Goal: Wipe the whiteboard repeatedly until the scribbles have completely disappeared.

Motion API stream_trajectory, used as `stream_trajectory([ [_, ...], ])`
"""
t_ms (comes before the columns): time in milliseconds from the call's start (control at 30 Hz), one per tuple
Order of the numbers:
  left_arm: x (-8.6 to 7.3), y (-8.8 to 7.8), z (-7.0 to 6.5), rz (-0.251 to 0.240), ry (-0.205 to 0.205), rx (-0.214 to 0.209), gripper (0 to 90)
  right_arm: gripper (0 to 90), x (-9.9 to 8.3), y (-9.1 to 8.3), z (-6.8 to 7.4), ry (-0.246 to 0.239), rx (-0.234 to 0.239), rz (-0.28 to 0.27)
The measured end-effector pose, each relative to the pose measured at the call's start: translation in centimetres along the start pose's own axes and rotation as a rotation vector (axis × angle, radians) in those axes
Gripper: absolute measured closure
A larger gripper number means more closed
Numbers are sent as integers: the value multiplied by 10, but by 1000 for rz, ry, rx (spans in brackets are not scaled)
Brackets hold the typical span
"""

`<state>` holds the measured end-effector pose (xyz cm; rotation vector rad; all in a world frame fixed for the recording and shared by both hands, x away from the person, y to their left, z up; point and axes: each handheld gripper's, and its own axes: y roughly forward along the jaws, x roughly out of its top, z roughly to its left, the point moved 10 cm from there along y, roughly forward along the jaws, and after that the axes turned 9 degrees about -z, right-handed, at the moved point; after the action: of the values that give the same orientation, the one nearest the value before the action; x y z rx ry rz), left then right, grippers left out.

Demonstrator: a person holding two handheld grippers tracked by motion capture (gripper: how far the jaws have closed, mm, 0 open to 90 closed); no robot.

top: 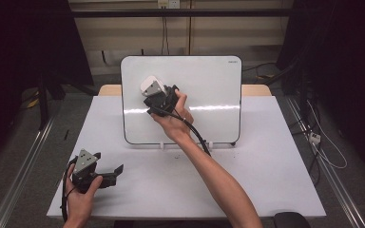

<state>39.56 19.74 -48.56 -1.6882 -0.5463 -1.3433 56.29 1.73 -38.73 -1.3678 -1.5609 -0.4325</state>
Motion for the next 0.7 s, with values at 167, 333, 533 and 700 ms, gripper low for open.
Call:
stream_trajectory([
  [167, 0, -1, 1, -3, -5, 0, 52, 315, 7, 4, -3, 3, -8, 6],
  [333, 1, -2, 1, -8, -6, 0, 52, 316, 16, 9, -11, 13, -36, 27],
  [533, 0, -3, 3, -7, -8, 5, 52, 316, 19, 9, -14, 32, -44, 45],
  [700, 0, -5, 3, -8, -12, 10, 52, 316, 19, 7, -24, 75, -76, 54],
])
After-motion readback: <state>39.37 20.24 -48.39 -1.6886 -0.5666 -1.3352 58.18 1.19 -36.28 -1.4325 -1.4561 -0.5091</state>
